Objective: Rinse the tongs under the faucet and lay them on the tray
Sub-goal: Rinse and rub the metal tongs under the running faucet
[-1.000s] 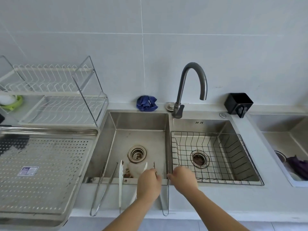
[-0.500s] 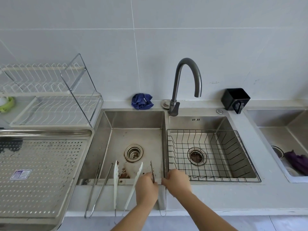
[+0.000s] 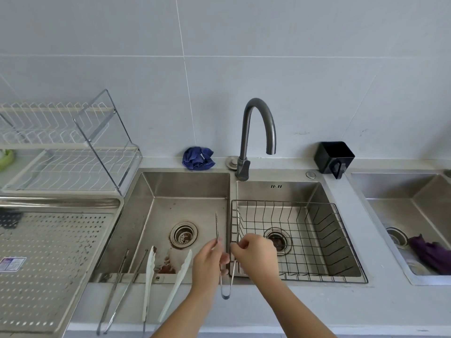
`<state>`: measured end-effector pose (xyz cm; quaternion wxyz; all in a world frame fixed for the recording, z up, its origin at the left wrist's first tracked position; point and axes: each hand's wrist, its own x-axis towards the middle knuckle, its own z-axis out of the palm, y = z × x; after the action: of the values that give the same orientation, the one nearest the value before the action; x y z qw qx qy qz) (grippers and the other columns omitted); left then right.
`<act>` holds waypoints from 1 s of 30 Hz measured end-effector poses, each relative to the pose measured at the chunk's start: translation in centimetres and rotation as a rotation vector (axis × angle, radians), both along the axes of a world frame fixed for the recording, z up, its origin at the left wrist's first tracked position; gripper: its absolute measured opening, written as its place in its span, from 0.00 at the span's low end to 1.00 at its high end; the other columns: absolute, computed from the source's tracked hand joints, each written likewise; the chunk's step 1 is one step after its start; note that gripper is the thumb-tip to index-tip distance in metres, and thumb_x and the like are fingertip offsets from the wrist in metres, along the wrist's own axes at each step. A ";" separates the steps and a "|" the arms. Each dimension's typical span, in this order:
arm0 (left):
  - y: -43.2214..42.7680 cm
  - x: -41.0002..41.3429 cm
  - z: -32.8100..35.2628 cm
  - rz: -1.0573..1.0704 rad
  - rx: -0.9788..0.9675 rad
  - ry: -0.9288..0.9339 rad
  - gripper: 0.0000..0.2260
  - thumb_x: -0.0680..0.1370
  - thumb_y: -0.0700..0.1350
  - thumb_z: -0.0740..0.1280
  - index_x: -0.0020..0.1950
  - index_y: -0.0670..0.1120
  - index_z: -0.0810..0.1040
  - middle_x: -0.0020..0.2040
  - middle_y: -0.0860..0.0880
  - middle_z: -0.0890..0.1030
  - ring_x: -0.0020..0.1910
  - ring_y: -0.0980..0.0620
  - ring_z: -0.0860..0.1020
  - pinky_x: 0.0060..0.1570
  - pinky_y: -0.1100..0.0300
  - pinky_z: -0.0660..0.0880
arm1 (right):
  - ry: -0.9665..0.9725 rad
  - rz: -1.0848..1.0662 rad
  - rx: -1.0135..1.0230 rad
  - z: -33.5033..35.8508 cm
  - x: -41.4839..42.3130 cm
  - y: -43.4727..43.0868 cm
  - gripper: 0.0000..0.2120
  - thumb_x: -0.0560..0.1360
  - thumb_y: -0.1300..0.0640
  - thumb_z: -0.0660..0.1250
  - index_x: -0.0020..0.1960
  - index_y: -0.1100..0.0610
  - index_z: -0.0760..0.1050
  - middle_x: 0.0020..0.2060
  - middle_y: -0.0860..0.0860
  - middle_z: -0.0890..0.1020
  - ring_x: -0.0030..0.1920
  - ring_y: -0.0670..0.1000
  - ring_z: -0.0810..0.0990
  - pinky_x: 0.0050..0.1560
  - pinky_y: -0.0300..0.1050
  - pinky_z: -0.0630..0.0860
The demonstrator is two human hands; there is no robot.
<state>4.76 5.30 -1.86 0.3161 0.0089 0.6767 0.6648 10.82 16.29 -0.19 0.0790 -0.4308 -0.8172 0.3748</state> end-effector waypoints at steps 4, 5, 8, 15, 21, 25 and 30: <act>1.8 0.1 1.3 -0.023 0.129 -0.109 0.09 0.83 0.54 0.62 0.58 0.60 0.81 0.45 0.45 0.87 0.41 0.42 0.86 0.46 0.42 0.82 | 0.080 0.012 0.020 0.7 -0.3 1.3 0.12 0.73 0.48 0.70 0.37 0.55 0.79 0.30 0.50 0.82 0.35 0.49 0.81 0.36 0.43 0.75; 2.1 -0.1 1.6 -0.036 0.138 -0.101 0.10 0.83 0.56 0.61 0.58 0.62 0.81 0.46 0.45 0.87 0.40 0.41 0.85 0.44 0.42 0.82 | 0.099 0.022 0.014 0.9 -0.5 1.7 0.12 0.74 0.47 0.71 0.38 0.54 0.79 0.30 0.50 0.82 0.35 0.48 0.81 0.35 0.42 0.75; 2.6 -1.4 2.3 -0.066 0.147 -0.049 0.11 0.83 0.58 0.58 0.61 0.64 0.79 0.48 0.40 0.86 0.37 0.38 0.84 0.34 0.50 0.81 | 0.157 0.080 -0.046 1.4 -1.6 2.8 0.13 0.76 0.47 0.72 0.39 0.55 0.80 0.31 0.50 0.83 0.34 0.50 0.83 0.36 0.45 0.78; 4.2 -7.5 2.0 -0.094 0.170 0.023 0.13 0.83 0.60 0.58 0.65 0.63 0.77 0.44 0.37 0.85 0.31 0.43 0.79 0.27 0.56 0.74 | 0.271 0.082 -0.219 2.6 -6.4 5.2 0.16 0.79 0.45 0.70 0.40 0.57 0.81 0.32 0.52 0.85 0.30 0.55 0.84 0.34 0.55 0.84; 5.8 -12.8 1.6 -0.113 0.221 -0.021 0.14 0.82 0.59 0.59 0.65 0.60 0.78 0.40 0.39 0.84 0.29 0.44 0.79 0.26 0.55 0.74 | 0.262 -0.129 -0.223 3.7 -10.4 11.2 0.09 0.80 0.50 0.69 0.51 0.56 0.82 0.35 0.52 0.86 0.31 0.48 0.82 0.40 0.56 0.86; 7.0 -14.6 1.6 -0.080 0.219 -0.026 0.14 0.82 0.59 0.60 0.65 0.60 0.78 0.39 0.39 0.84 0.29 0.44 0.78 0.26 0.55 0.74 | 0.248 -0.185 -0.170 4.2 -12.7 15.0 0.12 0.81 0.48 0.67 0.61 0.52 0.75 0.39 0.54 0.85 0.38 0.56 0.85 0.47 0.62 0.84; 8.6 -15.5 2.1 -0.029 0.198 -0.027 0.13 0.83 0.57 0.59 0.64 0.60 0.78 0.40 0.37 0.84 0.29 0.44 0.78 0.26 0.55 0.75 | 0.317 -0.280 -0.455 4.9 -14.7 17.4 0.13 0.81 0.42 0.65 0.61 0.49 0.75 0.42 0.55 0.84 0.34 0.51 0.81 0.29 0.40 0.79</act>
<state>-10.69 13.88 0.20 0.3324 0.0408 0.6033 0.7238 -3.87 33.73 4.73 0.1581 -0.4819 -0.6226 0.5960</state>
